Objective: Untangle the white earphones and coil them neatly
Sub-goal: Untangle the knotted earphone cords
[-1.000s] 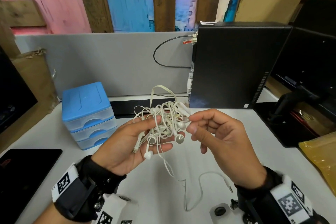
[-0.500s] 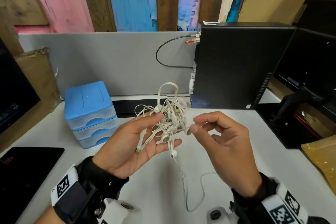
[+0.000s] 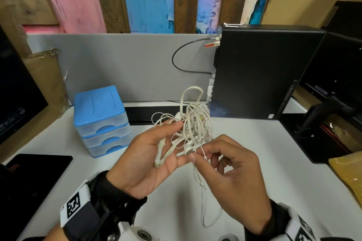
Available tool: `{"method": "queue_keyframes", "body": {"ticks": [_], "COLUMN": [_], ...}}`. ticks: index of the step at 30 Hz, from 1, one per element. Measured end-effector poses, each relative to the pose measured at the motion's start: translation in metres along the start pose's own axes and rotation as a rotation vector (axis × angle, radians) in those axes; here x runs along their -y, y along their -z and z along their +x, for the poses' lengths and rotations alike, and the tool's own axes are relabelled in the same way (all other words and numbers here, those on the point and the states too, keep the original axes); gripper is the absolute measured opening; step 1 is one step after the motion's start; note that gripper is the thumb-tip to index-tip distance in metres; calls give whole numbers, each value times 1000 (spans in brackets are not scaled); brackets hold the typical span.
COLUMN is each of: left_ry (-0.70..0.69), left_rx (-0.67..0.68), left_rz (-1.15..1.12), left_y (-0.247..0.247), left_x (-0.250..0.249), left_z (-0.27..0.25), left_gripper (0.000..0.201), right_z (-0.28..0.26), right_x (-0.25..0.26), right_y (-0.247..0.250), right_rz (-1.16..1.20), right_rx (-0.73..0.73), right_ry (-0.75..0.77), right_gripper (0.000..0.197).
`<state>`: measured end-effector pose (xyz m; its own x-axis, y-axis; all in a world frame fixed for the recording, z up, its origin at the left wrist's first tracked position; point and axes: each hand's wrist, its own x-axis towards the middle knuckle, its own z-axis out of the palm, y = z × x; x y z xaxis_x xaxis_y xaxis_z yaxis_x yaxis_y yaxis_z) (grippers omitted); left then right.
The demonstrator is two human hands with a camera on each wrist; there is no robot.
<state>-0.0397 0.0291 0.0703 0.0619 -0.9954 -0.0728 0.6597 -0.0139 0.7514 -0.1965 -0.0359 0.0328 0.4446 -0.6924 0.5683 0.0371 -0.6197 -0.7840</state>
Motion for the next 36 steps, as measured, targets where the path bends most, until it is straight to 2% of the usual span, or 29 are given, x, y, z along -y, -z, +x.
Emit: {"method": "queue_keyframes", "body": {"ticks": [4,11,13,18,23,26,29,31,33,36], "left_ry": [27,-5,-29,-105,-100,-132,-281,-476,-651,-760], "left_rx": [69,82,73,-20,-23,-13,-51,-134,-175,-173], "left_rz": [-68,-125,-55,88,63,104,324,646,877,979], "left_y": [-2,-2,-1,-3,-6,-4,-2,-1,-2,-6], "left_x": [-4,-6,-4,2,2,5,11,17,24,34], "left_z": [-2,-2,-1,-1,-2,-1,1,1,1,-2], "left_gripper": [46,53,55,37,23,23,27,29,31,35], "right_z": [2,4,5,9,16,19,20,18,11,-1], "right_x": [-1,-1,1,6,6,5,11,20,34,49], "right_y": [2,5,5,12,21,24,27,29,31,27], "right_rz": [11,22,40,166,145,151,129,72,-20,-193], "right_rx": [21,18,3,-118,-223,-266,-301,-323,-319,-259], "right_ry": [9,10,18,31,33,38,97,178,304,442], "right_gripper": [6,3,13,34,18,10,4,6,6,14]}}
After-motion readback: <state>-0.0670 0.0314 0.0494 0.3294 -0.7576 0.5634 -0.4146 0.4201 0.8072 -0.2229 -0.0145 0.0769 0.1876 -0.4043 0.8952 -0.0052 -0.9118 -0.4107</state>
